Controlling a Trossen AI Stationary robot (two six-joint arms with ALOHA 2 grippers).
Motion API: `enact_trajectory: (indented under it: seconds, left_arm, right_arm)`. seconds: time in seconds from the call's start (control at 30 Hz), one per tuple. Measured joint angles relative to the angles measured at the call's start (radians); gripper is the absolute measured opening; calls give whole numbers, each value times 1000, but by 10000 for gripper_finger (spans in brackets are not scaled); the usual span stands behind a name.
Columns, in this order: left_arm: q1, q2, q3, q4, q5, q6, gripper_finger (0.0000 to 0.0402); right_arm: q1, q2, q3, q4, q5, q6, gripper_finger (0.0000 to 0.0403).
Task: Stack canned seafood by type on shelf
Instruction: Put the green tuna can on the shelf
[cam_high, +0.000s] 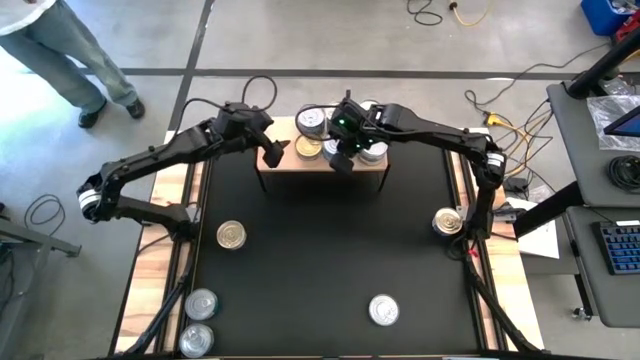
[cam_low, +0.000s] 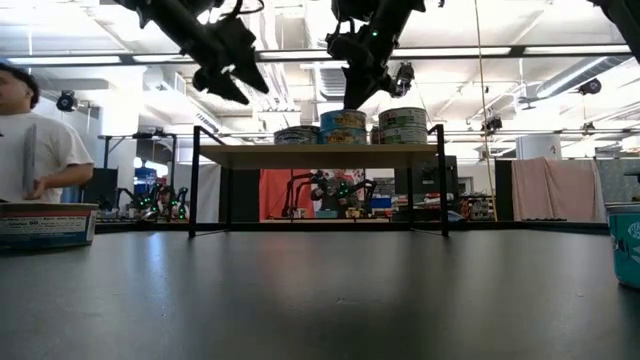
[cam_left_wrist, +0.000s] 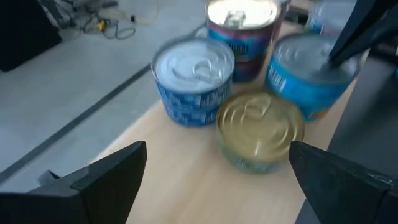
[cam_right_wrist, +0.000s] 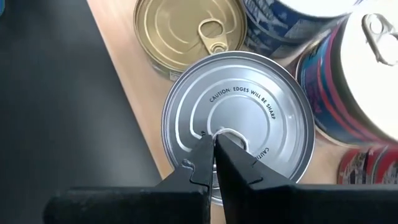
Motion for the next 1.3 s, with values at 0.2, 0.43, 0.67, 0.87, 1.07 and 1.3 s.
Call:
enact_trajectory:
  seconds: [0.2, 0.43, 0.67, 0.87, 1.07, 1.3]
  left_arm:
    - [0, 14, 0, 107, -2, -43, 378]
    - [0, 137, 8, 191, -2, -40, 378]
    - [0, 193, 8, 179, -23, -59, 378]
    - [-2, 224, 8, 172, -28, -50, 378]
    - [-7, 255, 8, 141, -28, -69, 378]
    - [-43, 250, 8, 125, 6, -104, 378]
  right_arm:
    - [0, 3, 12, 23, -3, -4, 9]
    - [16, -55, 10, 9, -4, 16, 9]
    - [70, -169, 12, 5, -3, 71, 9]
    - [107, -228, 13, 8, 36, 83, 9]
    - [116, -231, 13, 8, 76, 80, 9]
    - [124, -230, 13, 6, 76, 80, 9]
